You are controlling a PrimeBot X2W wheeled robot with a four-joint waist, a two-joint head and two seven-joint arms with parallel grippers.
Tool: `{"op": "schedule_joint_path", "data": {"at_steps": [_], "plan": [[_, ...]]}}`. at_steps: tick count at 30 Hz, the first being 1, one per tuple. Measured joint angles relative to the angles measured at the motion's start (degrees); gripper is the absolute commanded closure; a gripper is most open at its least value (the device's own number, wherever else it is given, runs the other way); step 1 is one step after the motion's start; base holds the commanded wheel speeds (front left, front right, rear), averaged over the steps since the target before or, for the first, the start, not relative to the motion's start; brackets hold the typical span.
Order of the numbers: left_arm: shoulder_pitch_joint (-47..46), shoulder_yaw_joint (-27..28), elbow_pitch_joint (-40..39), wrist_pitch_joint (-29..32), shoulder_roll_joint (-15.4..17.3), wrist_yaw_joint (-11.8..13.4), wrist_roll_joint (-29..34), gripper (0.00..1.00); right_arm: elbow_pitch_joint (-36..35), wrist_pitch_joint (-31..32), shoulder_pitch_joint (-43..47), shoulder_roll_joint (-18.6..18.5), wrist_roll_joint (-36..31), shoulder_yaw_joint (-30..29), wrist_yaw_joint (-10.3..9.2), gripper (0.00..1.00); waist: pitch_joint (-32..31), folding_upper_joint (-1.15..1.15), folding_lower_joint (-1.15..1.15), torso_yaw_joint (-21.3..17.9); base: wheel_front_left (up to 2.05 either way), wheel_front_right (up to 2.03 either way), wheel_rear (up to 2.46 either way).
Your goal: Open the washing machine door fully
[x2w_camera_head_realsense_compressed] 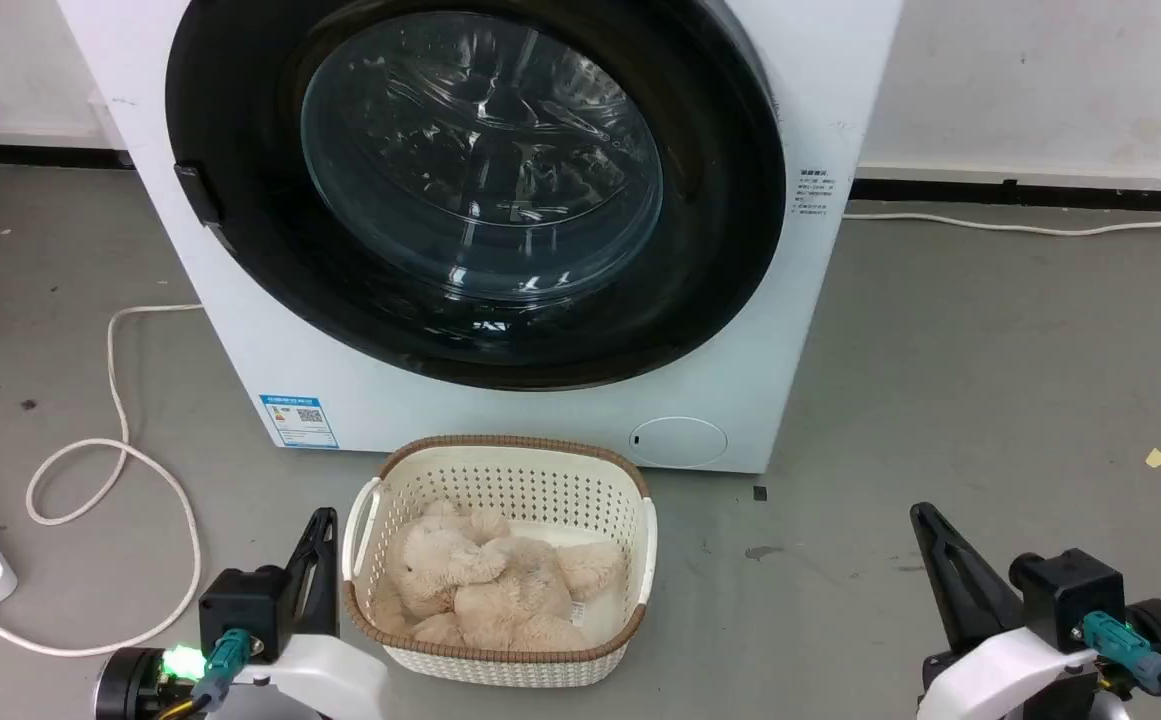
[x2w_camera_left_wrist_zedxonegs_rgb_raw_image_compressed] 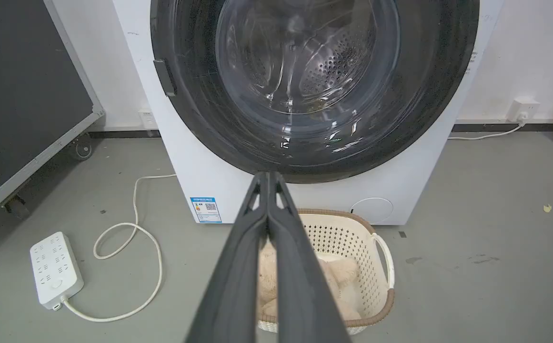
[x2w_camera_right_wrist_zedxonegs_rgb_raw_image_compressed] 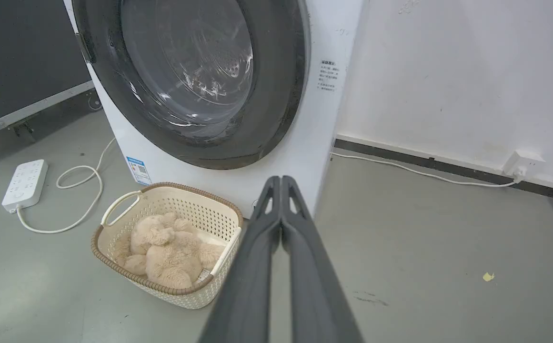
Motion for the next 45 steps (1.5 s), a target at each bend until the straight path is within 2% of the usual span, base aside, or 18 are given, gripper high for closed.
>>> {"op": "schedule_joint_path", "data": {"at_steps": [33,34,45], "plan": [[0.00,0.00,0.00,0.00,-0.01,0.00,0.00,1.00,0.00,0.00,0.00,0.00,0.00,0.01,0.00,1.00,0.00,0.00,0.00,0.00,0.00,0.00,0.00],[0.00,0.00,0.00,0.00,-0.01,0.00,0.00,0.00,0.00,0.00,0.00,0.00,0.00,0.01,0.00,0.00,0.00,0.00,0.00,0.00,0.00,0.00,0.00],[0.04,-0.32,0.04,-0.35,-0.01,-0.01,-0.02,0.00,0.07,-0.30,0.03,0.00,0.23,0.26,0.00,0.00,0.05,0.00,0.00,0.02,0.00,0.00,0.00]]}}
